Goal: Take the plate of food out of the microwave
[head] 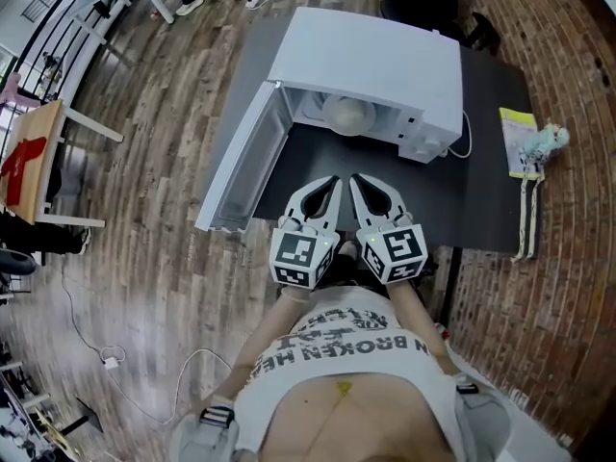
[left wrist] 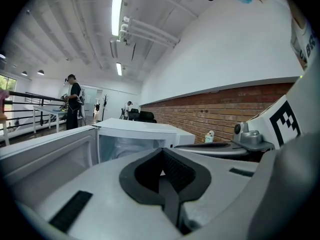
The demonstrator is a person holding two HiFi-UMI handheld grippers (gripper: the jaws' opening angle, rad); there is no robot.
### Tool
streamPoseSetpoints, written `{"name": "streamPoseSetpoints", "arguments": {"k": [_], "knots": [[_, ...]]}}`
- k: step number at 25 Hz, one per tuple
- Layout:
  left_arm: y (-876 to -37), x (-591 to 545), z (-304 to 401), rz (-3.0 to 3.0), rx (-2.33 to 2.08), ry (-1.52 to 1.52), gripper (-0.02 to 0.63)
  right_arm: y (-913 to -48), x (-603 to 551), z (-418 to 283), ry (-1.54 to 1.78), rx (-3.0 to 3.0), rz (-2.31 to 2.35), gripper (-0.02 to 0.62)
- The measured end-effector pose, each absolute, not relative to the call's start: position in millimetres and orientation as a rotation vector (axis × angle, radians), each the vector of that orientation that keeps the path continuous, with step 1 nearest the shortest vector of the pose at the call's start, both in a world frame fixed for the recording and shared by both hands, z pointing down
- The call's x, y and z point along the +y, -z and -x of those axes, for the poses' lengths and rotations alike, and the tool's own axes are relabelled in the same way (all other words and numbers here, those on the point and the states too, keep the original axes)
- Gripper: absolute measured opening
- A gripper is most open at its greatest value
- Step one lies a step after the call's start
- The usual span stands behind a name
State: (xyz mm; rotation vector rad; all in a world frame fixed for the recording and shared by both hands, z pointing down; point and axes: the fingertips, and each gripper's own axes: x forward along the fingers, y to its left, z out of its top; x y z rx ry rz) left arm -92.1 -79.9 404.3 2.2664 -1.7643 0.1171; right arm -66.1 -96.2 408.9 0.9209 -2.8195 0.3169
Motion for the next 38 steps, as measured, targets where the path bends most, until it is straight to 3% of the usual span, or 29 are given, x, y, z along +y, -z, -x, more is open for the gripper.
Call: {"name": "streamPoseSetpoints", "arguments": {"k": [12, 30, 38], "knots": [[-415.0, -131.0, 87.0, -2.338, -1.663, -0.197, 0.006, -421.3, -141.6, 61.2, -0.382, -2.77, -1.034, 0.009], [-452.1, -206.1, 147.2, -2.398, -1.436, -0.222, 0.006, -454.1, -217.3, 116.8, -0.458, -2.626, -1.268, 0.009], [-470.7, -227.5, 141.0, -2.328, -1.453, -0.257, 0.008, -479.6, -241.8, 93.4, -0.558, -2.565, -1.266, 0.009]]}}
